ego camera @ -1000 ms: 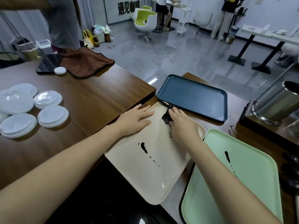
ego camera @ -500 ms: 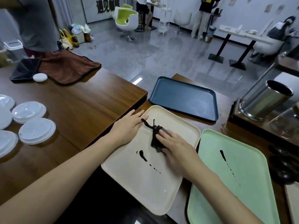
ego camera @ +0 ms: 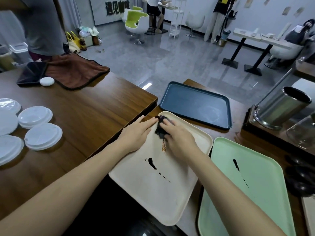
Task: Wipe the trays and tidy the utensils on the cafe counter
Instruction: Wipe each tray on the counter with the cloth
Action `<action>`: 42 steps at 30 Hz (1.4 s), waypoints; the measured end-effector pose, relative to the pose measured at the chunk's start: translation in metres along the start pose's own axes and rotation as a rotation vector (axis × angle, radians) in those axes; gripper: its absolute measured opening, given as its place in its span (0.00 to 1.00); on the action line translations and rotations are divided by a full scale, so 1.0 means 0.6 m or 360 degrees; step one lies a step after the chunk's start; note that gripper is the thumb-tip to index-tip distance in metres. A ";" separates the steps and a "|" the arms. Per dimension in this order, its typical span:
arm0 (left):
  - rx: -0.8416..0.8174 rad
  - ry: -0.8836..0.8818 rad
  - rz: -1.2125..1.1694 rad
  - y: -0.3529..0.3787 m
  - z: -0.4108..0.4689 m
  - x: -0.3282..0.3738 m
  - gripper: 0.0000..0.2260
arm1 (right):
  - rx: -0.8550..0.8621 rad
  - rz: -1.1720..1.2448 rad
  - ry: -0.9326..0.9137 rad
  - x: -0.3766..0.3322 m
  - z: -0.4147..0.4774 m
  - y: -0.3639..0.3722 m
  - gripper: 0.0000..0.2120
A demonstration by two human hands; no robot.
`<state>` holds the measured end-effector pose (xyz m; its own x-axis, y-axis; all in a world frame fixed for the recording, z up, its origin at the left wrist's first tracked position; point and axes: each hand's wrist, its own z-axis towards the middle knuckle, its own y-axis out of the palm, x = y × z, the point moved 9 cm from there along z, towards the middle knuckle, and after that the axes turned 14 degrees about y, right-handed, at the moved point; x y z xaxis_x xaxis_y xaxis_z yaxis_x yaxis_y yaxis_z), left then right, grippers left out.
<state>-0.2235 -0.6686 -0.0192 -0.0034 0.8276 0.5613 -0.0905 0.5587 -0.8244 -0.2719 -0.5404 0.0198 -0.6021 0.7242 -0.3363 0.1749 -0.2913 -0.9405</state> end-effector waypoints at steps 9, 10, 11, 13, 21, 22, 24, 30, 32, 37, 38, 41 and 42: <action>-0.0045 0.0001 0.0008 0.009 0.005 -0.006 0.20 | -0.0014 0.0017 0.0060 0.077 -0.078 -0.005 0.20; -0.0051 0.0002 0.0016 0.011 0.005 -0.006 0.20 | 0.0035 -0.0015 0.0135 0.092 -0.066 -0.010 0.19; -0.0050 0.0003 0.0025 0.010 0.004 -0.004 0.20 | 0.0085 -0.0048 0.0171 0.096 -0.053 -0.012 0.18; -0.0051 0.0000 0.0030 0.008 0.004 -0.003 0.21 | 0.0147 -0.0137 0.0178 0.084 -0.029 -0.003 0.16; 0.0000 -0.0001 -0.0024 0.006 0.004 -0.008 0.22 | 0.0044 -0.0106 -0.0342 -0.044 -0.102 0.052 0.17; -0.0003 0.0003 -0.0021 0.006 0.005 -0.010 0.22 | 0.0013 -0.0082 -0.0359 -0.036 -0.114 0.049 0.17; -0.0014 0.0009 -0.0020 0.008 0.006 -0.010 0.21 | 0.0020 -0.0023 -0.0279 0.001 -0.115 0.033 0.18; -0.0055 0.0020 0.0040 0.011 0.006 -0.004 0.21 | 0.0166 -0.0117 0.0204 0.101 -0.034 -0.007 0.16; -0.0040 0.0021 0.0037 0.010 0.007 -0.004 0.21 | 0.0201 -0.0148 0.0195 0.078 -0.025 0.005 0.16; 0.0020 -0.0016 -0.0012 0.006 0.006 -0.012 0.22 | 0.0118 -0.0116 -0.0209 -0.037 -0.072 0.052 0.17; 0.0017 -0.0017 -0.0002 0.005 0.006 -0.009 0.22 | 0.0060 -0.0146 -0.0289 -0.046 -0.086 0.062 0.17; 0.0010 -0.0016 0.0027 0.002 0.004 -0.004 0.22 | 0.0026 -0.0075 -0.0287 -0.036 -0.097 0.052 0.18; 0.0007 -0.0008 0.0028 0.003 0.004 -0.005 0.22 | 0.0036 -0.0051 -0.0232 -0.032 -0.090 0.044 0.19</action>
<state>-0.2263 -0.6703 -0.0225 -0.0102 0.8371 0.5469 -0.0949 0.5437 -0.8339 -0.2134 -0.5281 -0.0014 -0.7139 0.6354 -0.2942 0.1373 -0.2850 -0.9486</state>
